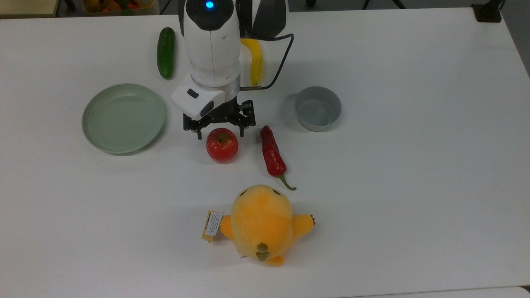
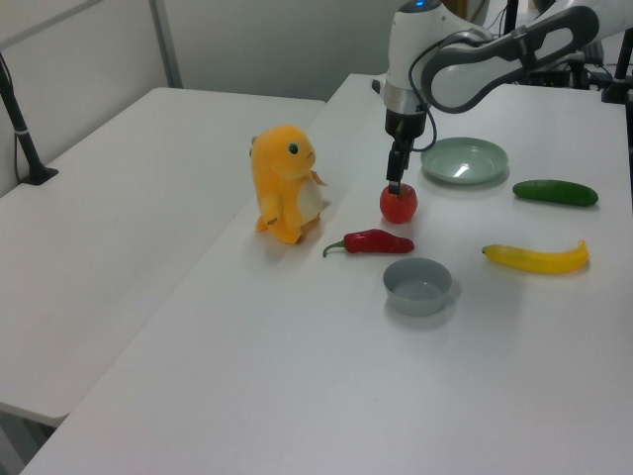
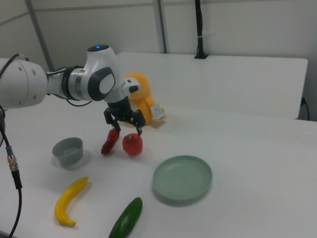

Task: Put the red apple in the bowl
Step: 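Move the open gripper over the red apple and lower onto it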

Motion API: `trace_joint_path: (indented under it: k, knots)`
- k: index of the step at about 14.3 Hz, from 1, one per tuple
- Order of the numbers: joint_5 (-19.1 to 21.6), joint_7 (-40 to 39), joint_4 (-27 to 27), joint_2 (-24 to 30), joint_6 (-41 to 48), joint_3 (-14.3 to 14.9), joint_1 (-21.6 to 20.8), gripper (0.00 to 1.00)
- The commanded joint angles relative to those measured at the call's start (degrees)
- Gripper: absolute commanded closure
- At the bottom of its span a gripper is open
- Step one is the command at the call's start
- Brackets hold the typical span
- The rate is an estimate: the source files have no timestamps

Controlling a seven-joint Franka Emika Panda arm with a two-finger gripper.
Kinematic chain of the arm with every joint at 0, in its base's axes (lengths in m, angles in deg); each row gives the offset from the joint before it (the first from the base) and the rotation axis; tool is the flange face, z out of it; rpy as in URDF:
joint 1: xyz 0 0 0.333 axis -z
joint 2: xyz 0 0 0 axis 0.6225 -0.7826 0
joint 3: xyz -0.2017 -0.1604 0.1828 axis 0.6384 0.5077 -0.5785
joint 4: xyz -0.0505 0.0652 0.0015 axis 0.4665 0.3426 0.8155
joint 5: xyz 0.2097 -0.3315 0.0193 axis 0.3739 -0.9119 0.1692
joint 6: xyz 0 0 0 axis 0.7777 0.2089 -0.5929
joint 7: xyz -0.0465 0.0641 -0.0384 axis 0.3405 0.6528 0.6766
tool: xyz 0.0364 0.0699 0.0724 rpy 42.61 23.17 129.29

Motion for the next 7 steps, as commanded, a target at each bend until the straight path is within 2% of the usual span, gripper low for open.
trace_joint_path:
  k: [1,7]
  knots:
    - [-2.6,-0.2,-1.8,-0.2,-1.6,0.2,-0.5,0.00]
    - [-5.3,-0.2,-2.9,-1.7,-2.8,0.0,-0.6,0.00]
